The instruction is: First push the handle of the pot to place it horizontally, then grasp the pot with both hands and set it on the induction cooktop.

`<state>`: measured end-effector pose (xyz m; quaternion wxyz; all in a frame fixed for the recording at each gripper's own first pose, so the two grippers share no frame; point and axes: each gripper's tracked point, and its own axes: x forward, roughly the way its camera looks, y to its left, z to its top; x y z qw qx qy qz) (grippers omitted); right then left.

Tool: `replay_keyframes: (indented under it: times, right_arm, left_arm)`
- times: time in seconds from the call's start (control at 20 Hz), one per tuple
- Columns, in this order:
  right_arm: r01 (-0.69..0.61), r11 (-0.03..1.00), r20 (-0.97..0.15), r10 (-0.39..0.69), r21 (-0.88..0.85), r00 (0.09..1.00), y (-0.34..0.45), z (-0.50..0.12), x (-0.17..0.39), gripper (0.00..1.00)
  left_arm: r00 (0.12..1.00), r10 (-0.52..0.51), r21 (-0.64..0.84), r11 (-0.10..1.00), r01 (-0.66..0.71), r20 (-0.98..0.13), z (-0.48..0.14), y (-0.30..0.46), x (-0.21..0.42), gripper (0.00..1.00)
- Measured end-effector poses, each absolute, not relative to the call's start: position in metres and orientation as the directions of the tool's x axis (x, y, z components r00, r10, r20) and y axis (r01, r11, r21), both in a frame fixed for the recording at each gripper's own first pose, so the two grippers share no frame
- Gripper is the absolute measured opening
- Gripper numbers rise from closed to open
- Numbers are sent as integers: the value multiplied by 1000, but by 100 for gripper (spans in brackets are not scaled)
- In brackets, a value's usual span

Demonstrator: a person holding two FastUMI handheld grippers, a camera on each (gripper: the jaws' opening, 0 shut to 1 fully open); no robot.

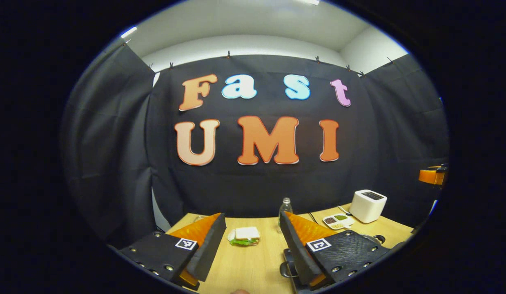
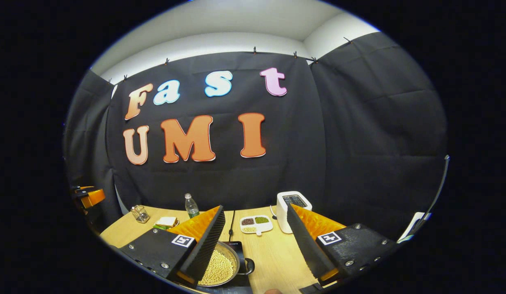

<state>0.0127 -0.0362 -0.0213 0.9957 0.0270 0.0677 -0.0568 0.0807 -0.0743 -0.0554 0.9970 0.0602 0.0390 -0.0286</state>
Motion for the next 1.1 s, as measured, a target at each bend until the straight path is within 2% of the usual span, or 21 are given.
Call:
replay_keyframes:
  times: [0.3,0.6,0.7,0.75,1.1]
  right_arm:
    - [121,991,-60,-117,52,991,-48,12,-1,94]
    - [115,991,-43,-112,66,993,-53,14,-3,94]
    - [115,992,-46,-112,59,993,-56,11,-2,91]
    - [115,992,-46,-112,56,993,-57,10,-2,94]
    - [116,992,-21,-115,51,993,-62,14,-2,94]
  left_arm:
    - [1000,21,142,990,-23,10,-13,-43,69,80]
    - [998,-13,98,995,19,-56,-30,-58,70,81]
    - [998,-13,97,995,19,-56,-30,-61,71,82]
    - [998,-15,94,995,21,-55,-31,-63,71,81]
    - [999,-24,115,993,29,-40,-27,-73,70,81]
